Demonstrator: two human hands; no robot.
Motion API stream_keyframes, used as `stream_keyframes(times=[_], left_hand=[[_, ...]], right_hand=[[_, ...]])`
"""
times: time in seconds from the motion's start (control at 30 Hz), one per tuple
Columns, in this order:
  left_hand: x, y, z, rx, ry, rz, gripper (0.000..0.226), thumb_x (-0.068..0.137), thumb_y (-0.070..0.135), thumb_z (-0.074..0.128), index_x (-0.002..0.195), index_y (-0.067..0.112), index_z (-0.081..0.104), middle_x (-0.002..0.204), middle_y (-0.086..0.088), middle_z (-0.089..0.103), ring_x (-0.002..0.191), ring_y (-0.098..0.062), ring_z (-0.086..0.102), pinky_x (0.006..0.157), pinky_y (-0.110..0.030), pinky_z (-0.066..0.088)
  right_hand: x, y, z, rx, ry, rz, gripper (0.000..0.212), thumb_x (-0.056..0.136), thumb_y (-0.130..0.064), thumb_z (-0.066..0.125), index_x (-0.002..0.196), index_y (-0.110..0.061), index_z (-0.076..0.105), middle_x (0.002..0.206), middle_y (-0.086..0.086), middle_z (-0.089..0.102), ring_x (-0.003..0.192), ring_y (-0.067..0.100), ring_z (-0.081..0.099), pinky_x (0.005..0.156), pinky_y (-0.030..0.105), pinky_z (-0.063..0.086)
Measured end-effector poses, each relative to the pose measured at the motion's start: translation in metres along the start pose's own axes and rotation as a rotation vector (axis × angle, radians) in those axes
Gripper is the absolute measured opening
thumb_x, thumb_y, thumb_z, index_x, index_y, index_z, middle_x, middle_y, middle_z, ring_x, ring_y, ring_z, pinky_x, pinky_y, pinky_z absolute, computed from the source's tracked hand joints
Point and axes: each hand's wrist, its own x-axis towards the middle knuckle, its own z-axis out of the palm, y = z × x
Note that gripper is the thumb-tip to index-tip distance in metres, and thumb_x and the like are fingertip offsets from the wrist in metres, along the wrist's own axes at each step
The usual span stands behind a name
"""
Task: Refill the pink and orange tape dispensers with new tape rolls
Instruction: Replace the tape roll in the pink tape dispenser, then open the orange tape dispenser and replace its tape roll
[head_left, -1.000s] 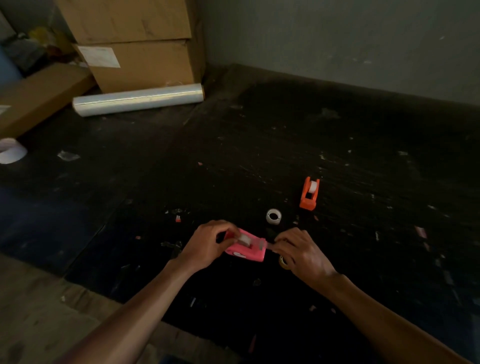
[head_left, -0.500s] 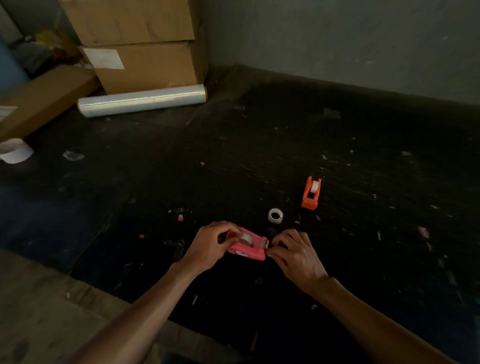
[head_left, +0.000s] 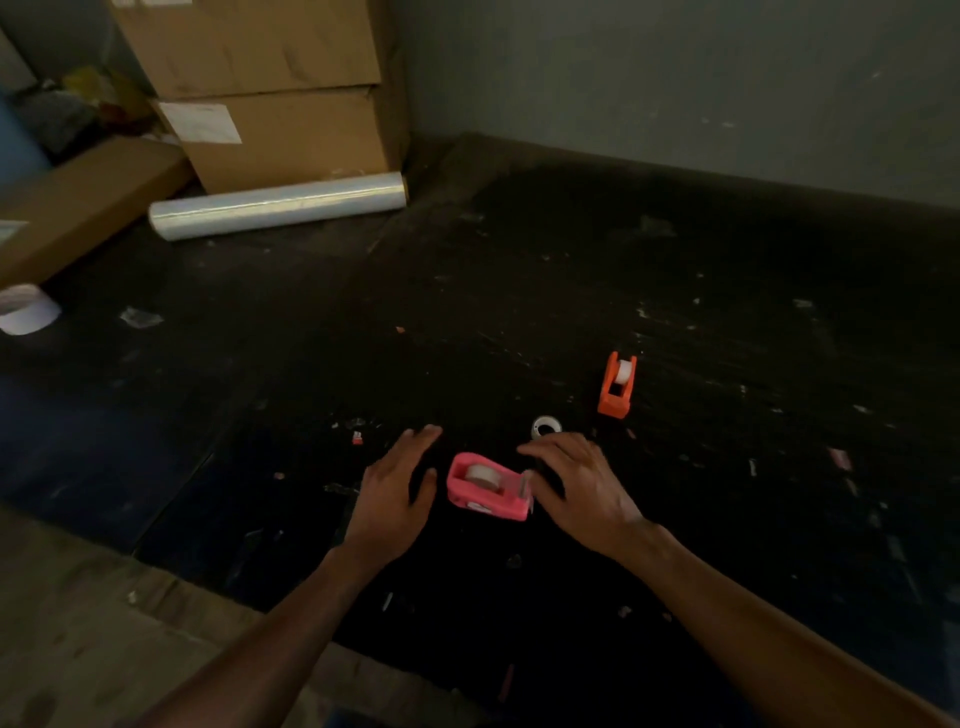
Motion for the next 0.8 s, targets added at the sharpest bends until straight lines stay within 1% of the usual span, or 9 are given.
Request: stream_keyframes(times=[0.07, 0.2, 0.3, 0.4, 0.47, 0.57, 0.67, 0.73, 0.8], left_hand=[[0.004, -0.006, 0.001, 0.110, 0.021, -0.106, 0.059, 0.099, 0.023, 0.049, 0.152, 0.028, 0.026, 0.161, 0.003, 0.028, 0.150, -0.015, 0.014, 0.121, -0.043, 0.019], [0.009, -0.013, 0.011, 0.375, -0.057, -0.201, 0.059, 0.102, 0.038, 0.033, 0.156, 0.028, 0.012, 0.166, 0.005, 0.008, 0.151, -0.013, -0.003, 0.121, -0.035, 0.000], [0.010, -0.013, 0.015, 0.482, -0.088, -0.204, 0.057, 0.102, 0.043, 0.025, 0.155, 0.030, 0.011, 0.165, 0.006, 0.000, 0.151, -0.013, -0.009, 0.122, -0.038, -0.003], [0.011, -0.014, 0.016, 0.501, -0.105, -0.209, 0.057, 0.102, 0.044, 0.022, 0.156, 0.030, 0.010, 0.165, 0.007, -0.002, 0.150, -0.012, -0.010, 0.123, -0.038, -0.003], [0.012, -0.015, 0.014, 0.490, -0.122, -0.213, 0.057, 0.101, 0.046, 0.020, 0.155, 0.031, 0.009, 0.165, 0.007, -0.002, 0.149, -0.011, -0.011, 0.122, -0.037, -0.004], [0.013, -0.013, 0.010, 0.435, -0.123, -0.206, 0.056, 0.102, 0.047, 0.021, 0.155, 0.031, 0.013, 0.165, 0.008, 0.001, 0.150, -0.011, -0.008, 0.122, -0.038, -0.003], [0.013, -0.008, 0.008, 0.421, -0.099, -0.205, 0.055, 0.102, 0.044, 0.026, 0.155, 0.031, 0.016, 0.165, 0.008, 0.004, 0.151, -0.012, -0.005, 0.124, -0.040, 0.001], [0.014, -0.007, 0.009, 0.419, -0.085, -0.205, 0.054, 0.102, 0.043, 0.026, 0.154, 0.031, 0.017, 0.165, 0.008, 0.005, 0.151, -0.012, -0.004, 0.124, -0.041, 0.002], [0.014, -0.007, 0.009, 0.418, -0.081, -0.202, 0.054, 0.102, 0.044, 0.026, 0.154, 0.032, 0.016, 0.165, 0.009, 0.005, 0.151, -0.011, -0.005, 0.124, -0.041, 0.002]], right_hand=[[0.009, -0.013, 0.003, 0.047, -0.127, -0.003, 0.054, 0.095, -0.046, 0.054, 0.144, -0.029, 0.040, 0.145, -0.003, 0.044, 0.134, 0.008, 0.036, 0.111, 0.035, 0.032], [0.026, -0.029, 0.019, -0.065, -0.298, 0.002, 0.084, 0.085, -0.054, 0.063, 0.152, -0.028, 0.020, 0.149, 0.002, 0.040, 0.133, 0.018, 0.039, 0.109, 0.038, 0.034], [0.036, -0.035, 0.028, -0.130, -0.329, 0.019, 0.083, 0.086, -0.046, 0.064, 0.152, -0.027, 0.017, 0.144, 0.007, 0.044, 0.126, 0.023, 0.046, 0.106, 0.041, 0.039], [0.044, -0.039, 0.024, -0.045, -0.341, 0.076, 0.081, 0.087, -0.043, 0.065, 0.152, -0.026, 0.020, 0.143, 0.008, 0.044, 0.128, 0.024, 0.047, 0.106, 0.042, 0.041], [0.053, -0.041, 0.013, 0.062, -0.315, 0.150, 0.080, 0.088, -0.044, 0.065, 0.151, -0.026, 0.021, 0.146, 0.007, 0.042, 0.131, 0.024, 0.044, 0.107, 0.040, 0.041], [0.077, -0.039, -0.007, 0.156, -0.201, 0.263, 0.083, 0.086, -0.044, 0.068, 0.151, -0.023, 0.023, 0.145, 0.008, 0.040, 0.126, 0.022, 0.048, 0.101, 0.040, 0.047], [0.106, -0.026, -0.021, 0.212, -0.033, 0.418, 0.080, 0.083, -0.041, 0.072, 0.147, -0.021, 0.029, 0.141, 0.009, 0.040, 0.115, 0.021, 0.051, 0.084, 0.032, 0.051], [0.125, -0.012, -0.025, 0.288, 0.073, 0.548, 0.081, 0.081, -0.041, 0.075, 0.145, -0.022, 0.029, 0.140, 0.009, 0.038, 0.107, 0.019, 0.049, 0.073, 0.029, 0.046], [0.141, 0.003, -0.024, 0.323, 0.162, 0.672, 0.084, 0.079, -0.042, 0.076, 0.144, -0.020, 0.028, 0.141, 0.012, 0.036, 0.111, 0.024, 0.050, 0.078, 0.033, 0.047]])
